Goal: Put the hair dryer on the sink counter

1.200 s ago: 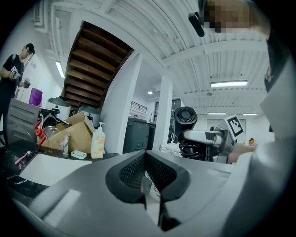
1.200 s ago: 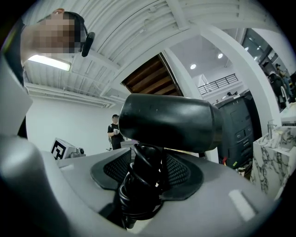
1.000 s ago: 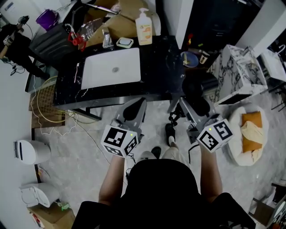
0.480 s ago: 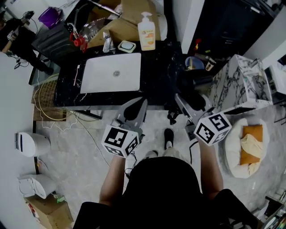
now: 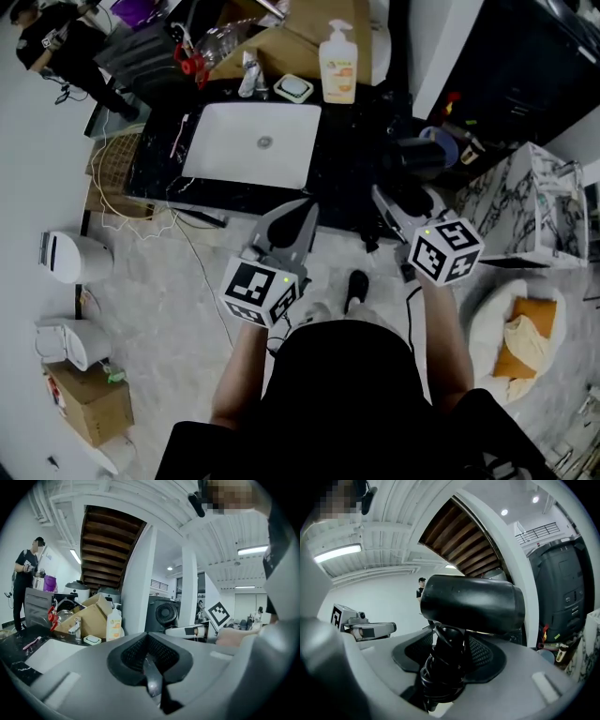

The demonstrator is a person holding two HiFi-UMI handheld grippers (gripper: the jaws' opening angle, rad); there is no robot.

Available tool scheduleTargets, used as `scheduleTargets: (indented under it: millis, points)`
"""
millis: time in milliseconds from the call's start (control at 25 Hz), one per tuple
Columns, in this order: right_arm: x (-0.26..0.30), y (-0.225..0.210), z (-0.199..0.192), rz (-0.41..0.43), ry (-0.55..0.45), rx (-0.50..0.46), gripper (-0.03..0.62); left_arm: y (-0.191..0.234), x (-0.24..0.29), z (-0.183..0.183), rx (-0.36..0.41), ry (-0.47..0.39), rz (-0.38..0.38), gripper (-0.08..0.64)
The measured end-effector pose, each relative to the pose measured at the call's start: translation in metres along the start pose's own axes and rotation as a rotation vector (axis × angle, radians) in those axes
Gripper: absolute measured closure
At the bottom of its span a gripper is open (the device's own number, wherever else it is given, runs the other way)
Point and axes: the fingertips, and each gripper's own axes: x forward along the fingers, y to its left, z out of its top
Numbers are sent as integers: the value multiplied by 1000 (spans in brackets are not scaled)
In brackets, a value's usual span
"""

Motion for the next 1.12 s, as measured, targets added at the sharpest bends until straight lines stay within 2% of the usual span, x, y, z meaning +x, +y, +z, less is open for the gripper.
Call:
scheduleTargets:
  millis: [360, 520, 840, 1120]
  points:
    - [44, -38, -26, 67, 146, -27, 373, 4, 20, -12, -24, 41, 121, 561]
    - [61, -52, -35, 89, 191, -51, 374, 5, 23, -13, -16, 33, 162, 561]
    - [88, -70, -52, 89, 284, -15, 374, 7, 28, -16, -26, 35, 188, 561]
    - [109, -85, -72, 62, 358, -6, 374, 17, 36, -20, -50, 48, 177, 561]
